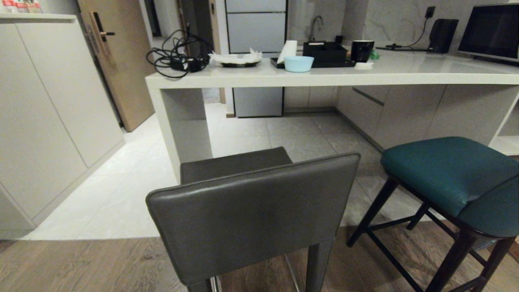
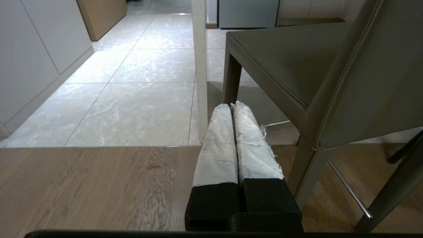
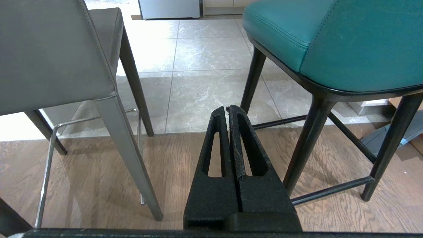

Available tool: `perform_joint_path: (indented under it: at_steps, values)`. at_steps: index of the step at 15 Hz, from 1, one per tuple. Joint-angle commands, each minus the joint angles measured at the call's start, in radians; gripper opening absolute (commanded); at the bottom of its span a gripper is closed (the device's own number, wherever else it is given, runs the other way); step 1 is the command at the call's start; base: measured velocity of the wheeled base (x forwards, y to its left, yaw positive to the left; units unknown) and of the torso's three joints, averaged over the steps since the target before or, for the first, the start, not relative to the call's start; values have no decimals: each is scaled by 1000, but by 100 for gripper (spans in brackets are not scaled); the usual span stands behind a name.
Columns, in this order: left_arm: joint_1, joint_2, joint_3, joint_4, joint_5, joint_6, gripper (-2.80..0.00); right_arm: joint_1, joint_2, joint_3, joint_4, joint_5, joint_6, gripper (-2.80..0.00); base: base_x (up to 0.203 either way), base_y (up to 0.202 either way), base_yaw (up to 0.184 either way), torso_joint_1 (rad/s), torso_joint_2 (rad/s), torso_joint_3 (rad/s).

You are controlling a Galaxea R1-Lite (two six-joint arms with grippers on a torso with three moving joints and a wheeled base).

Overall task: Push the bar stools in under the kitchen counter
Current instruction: Push the blue chair back under the dining table

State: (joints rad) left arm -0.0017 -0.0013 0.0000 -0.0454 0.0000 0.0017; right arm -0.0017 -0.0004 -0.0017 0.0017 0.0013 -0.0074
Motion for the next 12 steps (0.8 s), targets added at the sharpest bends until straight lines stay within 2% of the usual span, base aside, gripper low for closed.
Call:
perform_joint_path:
  at_steps: [1,12]
  values:
    - [0,1,18,-1,0,0,-280,0,0,0,0,0,0,-280,0,0,0,0,0,0]
    - [0,1,18,-1,-2,0,-280,0,-1,0,0,0,0,-280,0,0,0,0,0,0]
